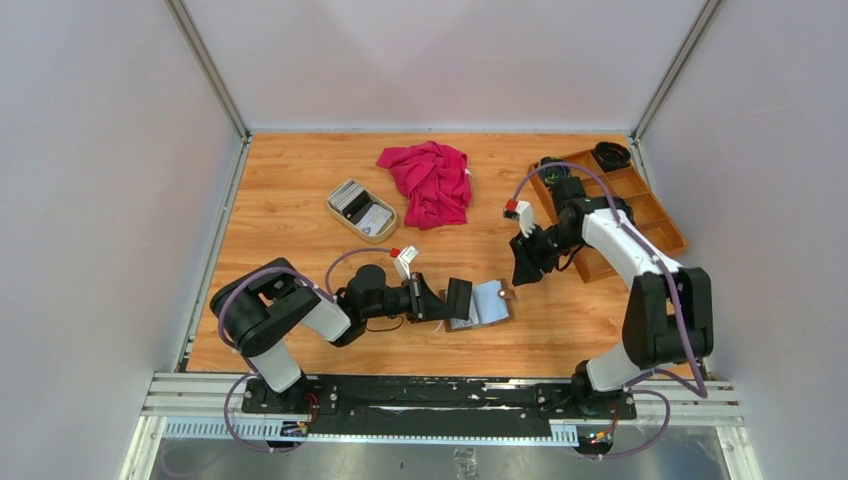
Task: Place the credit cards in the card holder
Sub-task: Pick up the credit card from the storage box.
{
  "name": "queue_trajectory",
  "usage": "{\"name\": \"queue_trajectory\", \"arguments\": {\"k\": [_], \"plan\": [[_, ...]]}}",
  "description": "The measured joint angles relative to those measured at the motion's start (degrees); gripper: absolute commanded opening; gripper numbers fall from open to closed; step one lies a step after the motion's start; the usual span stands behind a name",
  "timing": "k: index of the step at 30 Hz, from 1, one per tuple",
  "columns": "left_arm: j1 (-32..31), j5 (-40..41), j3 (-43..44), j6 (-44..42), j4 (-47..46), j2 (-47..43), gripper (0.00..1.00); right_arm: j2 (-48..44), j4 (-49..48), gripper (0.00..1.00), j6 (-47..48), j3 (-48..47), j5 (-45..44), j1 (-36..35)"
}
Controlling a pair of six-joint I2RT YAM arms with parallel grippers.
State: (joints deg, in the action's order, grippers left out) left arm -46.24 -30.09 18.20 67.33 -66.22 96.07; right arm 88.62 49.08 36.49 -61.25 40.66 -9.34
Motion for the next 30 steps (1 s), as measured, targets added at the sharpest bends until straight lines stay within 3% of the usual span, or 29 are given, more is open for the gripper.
{"name": "queue_trajectory", "arguments": {"k": [5, 15, 30], "plan": [[-0.1, 1.0, -0.3, -1.7, 4.6, -4.0, 0.00, -7.6, -0.1, 0.47, 3.0, -1.1, 2.0, 0.1], [-3.2, 1.4, 1.5, -8.6, 21.1, -13.4, 0.00, -13.9, -2.6, 0.49, 8.9, -1.6, 16.4, -1.1], [-4.2, -1.2, 6.9, -10.9, 26.5, -5.9, 0.00, -9.3, -3.9, 0.49, 14.3, 3.5, 17.9, -3.1]]}}
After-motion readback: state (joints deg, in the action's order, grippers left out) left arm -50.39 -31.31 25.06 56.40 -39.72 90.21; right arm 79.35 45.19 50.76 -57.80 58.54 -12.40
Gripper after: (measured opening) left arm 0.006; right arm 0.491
